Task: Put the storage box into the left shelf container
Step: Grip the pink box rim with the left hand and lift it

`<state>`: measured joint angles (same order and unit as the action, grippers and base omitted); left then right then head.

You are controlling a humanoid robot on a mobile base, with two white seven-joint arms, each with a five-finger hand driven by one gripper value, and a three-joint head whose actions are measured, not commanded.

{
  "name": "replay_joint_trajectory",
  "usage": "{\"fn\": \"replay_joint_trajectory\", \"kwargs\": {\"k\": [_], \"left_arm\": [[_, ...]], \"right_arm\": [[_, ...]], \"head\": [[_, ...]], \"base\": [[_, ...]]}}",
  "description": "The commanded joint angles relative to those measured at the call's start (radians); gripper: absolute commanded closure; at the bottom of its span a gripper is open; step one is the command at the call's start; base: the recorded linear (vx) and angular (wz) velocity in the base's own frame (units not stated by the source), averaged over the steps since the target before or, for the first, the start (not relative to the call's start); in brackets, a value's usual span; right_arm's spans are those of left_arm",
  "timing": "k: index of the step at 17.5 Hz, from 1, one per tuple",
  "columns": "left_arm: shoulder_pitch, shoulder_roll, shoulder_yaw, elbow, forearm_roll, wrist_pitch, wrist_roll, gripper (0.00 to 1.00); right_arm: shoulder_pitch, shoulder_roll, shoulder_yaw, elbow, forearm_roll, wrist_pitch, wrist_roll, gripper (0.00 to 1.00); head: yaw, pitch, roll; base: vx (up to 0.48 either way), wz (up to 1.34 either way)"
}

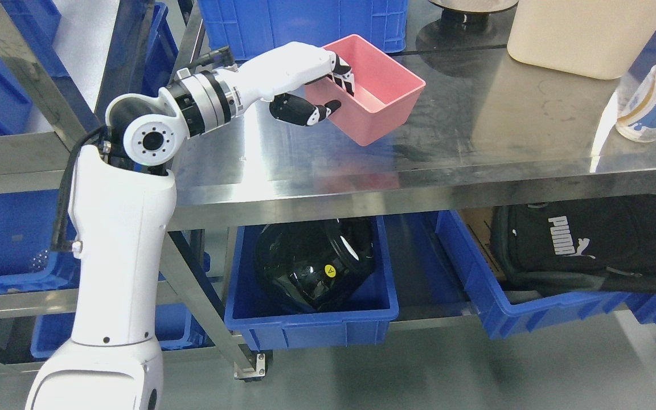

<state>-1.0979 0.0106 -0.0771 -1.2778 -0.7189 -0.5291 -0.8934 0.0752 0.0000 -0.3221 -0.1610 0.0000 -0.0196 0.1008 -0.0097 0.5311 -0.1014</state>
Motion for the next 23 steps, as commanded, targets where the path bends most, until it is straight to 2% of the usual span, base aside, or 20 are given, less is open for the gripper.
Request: {"fn": "replay_joint_trajectory", "kwargs": {"k": [1,13,23], "left_arm": [[0.055,0.019,0.155,-0.210,0.006,-0.034,-0.002,1.00],[0.214,0.007,0.229,-0.302,0.013,-0.236,0.022,1.00],[0.269,0.007,0.208,-0.302,0.072,-0.256,0.047,1.00]], "right_arm": [[0.000,-0.017,0.000,0.000,0.008,0.000,0.341,0.00],[0.000,-0.017,0.000,0.000,0.008,0.000,0.341,0.00],[0.000,-0.017,0.000,0.000,0.008,0.000,0.341,0.00]], "head": [[0.0000,0.000,0.000],[0.0000,0.000,0.000],[0.0000,0.000,0.000]], "base": [[0.000,0.00],[0.000,0.00],[0.000,0.00]]}}
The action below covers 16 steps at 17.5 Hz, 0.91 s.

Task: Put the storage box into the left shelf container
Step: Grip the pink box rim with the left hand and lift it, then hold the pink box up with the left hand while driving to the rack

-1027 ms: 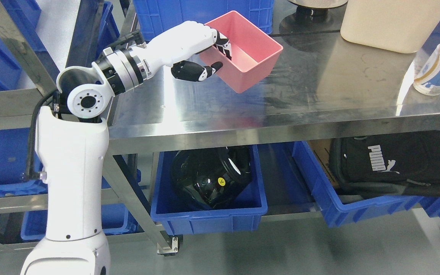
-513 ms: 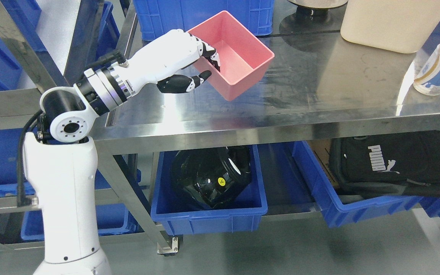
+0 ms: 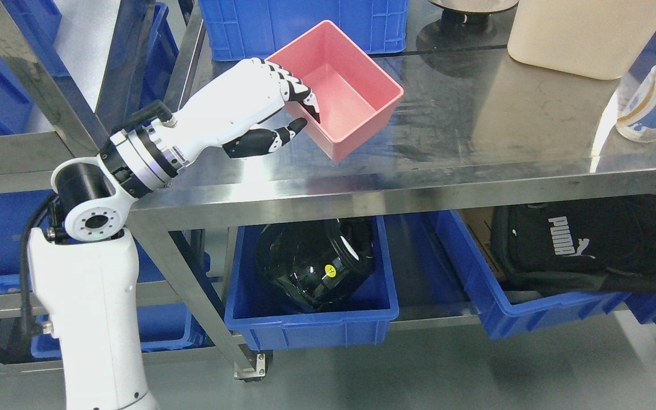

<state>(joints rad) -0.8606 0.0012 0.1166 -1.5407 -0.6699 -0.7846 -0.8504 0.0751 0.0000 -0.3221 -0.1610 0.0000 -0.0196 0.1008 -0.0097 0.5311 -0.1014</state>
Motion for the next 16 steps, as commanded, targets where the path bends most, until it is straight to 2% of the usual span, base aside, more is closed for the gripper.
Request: {"fn": "replay_joint_trajectory", "kwargs": {"k": [1,7,13,16], "left_arm": [[0.034,0.016,0.014,-0.039,0.023,-0.001,0.004,1.00],[0.049,0.016,0.012,-0.039,0.030,-0.001,0.005,1.00],[0.055,0.016,0.020,-0.039,0.041,-0.001,0.005,1.00],[0.057,0.016,0.023,-0.039,0.044,-0.001,0.005,1.00]], "right_arm": [[0.000,-0.017,0.000,0.000,0.008,0.000,0.341,0.00],[0.000,-0.017,0.000,0.000,0.008,0.000,0.341,0.00],[0.000,-0.017,0.000,0.000,0.008,0.000,0.341,0.00],[0.000,-0.017,0.000,0.000,0.008,0.000,0.341,0.00]], "head": [[0.0000,0.000,0.000],[0.0000,0.000,0.000],[0.0000,0.000,0.000],[0.0000,0.000,0.000]], "base": [[-0.002,-0.03],[-0.047,0.01],[-0.229,0.23],[-0.305,0.73]]}}
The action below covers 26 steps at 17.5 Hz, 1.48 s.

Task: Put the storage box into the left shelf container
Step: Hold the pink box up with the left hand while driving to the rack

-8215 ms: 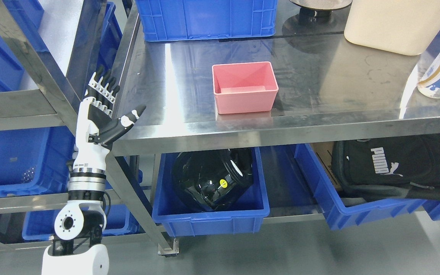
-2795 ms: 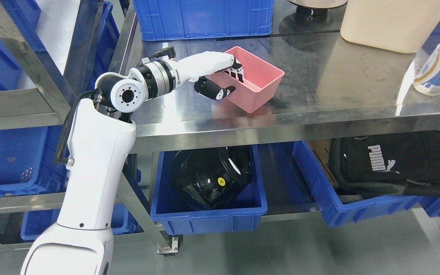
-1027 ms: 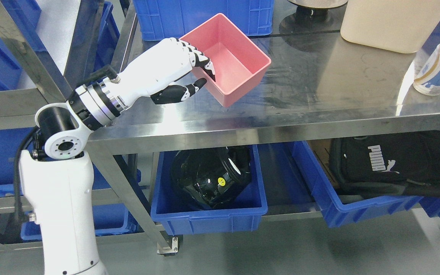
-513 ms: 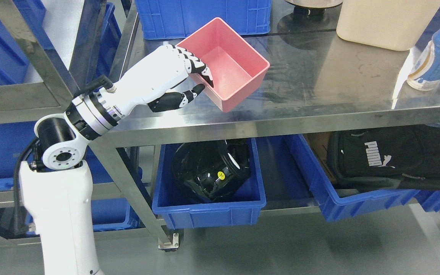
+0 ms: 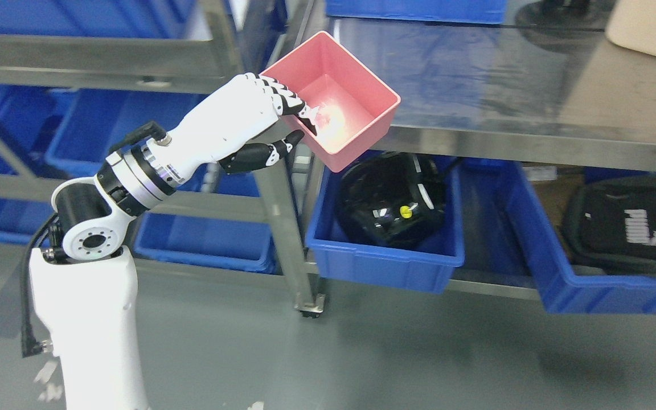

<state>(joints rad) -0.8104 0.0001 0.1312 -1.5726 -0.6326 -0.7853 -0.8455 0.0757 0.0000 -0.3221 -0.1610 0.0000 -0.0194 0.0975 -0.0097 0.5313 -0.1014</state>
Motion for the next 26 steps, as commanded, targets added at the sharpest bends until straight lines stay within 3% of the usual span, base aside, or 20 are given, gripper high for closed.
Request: {"fn": "replay_joint_trajectory", "kwargs": {"k": [1,12,26], "left_arm": [[0.007,0.017,0.010,-0.007,0.008,0.000,0.000,1.00],[0.007,0.017,0.019,-0.006,0.010,0.000,0.000,1.00],[0.008,0.017,0.018,-0.003,0.010,0.000,0.000,0.99]], "right_arm": [[-0.001,-0.017,0.000,0.000,0.008,-0.001,0.344,0.00],[-0.001,-0.017,0.000,0.000,0.008,-0.001,0.344,0.00],[-0.001,-0.017,0.000,0.000,0.008,-0.001,0.344,0.00]], "head": [[0.0000,0.000,0.000],[0.0000,0.001,0.000],[0.0000,0.001,0.000]], "base": [[-0.290,0.96],[-0.109,1.43],[0.210,0.61]]}}
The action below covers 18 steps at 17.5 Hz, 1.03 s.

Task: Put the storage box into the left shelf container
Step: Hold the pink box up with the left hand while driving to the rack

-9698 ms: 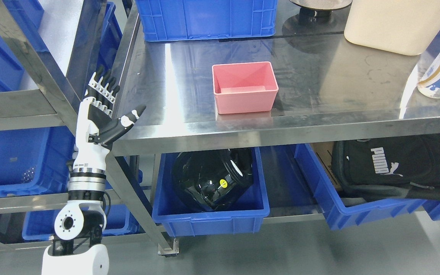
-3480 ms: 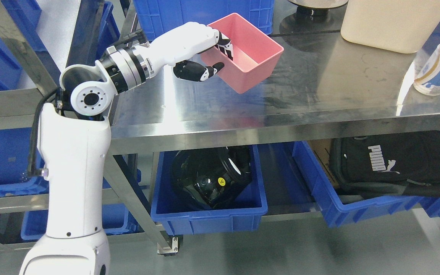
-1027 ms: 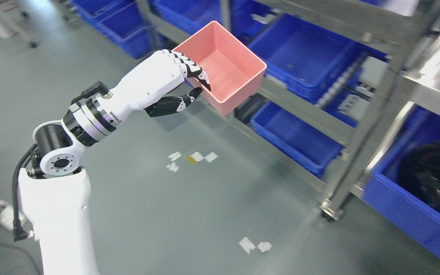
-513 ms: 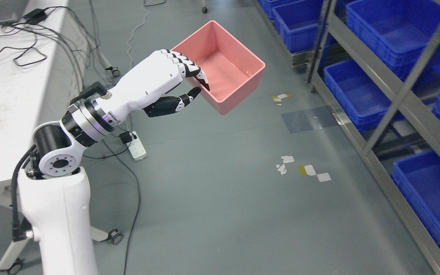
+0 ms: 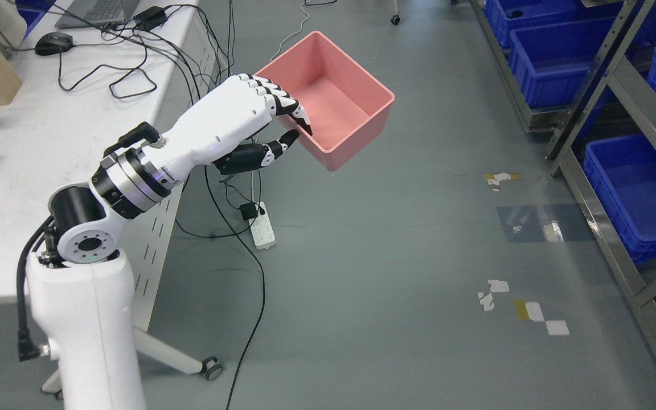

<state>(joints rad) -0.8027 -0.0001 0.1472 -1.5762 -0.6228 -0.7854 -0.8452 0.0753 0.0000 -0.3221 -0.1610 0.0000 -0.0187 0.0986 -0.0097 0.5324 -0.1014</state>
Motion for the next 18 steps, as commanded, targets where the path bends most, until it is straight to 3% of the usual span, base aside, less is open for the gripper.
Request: {"fn": "replay_joint_trajectory", "kwargs": {"k": [1,8,18], "left_arm": [[-0.001,0.018,0.002,0.001,0.000,0.000,0.000,0.99],[0.002,0.018,0.009,0.001,0.000,0.000,0.000,0.99],[0.017,0.018,-0.052,0.001,0.006,0.000,0.002,0.99]], "right_arm": [[0.000,-0.018,0.000,0.000,0.008,-0.001,0.343,0.00],[0.000,-0.018,0.000,0.000,0.008,-0.001,0.343,0.00],[0.000,-0.018,0.000,0.000,0.008,-0.001,0.343,0.00]], "head": [[0.0000,0.000,0.000],[0.0000,0.000,0.000],[0.0000,0.000,0.000]], "base": [[0.490,-0.08],[0.626,-0.30],[0.717,0.13]]}}
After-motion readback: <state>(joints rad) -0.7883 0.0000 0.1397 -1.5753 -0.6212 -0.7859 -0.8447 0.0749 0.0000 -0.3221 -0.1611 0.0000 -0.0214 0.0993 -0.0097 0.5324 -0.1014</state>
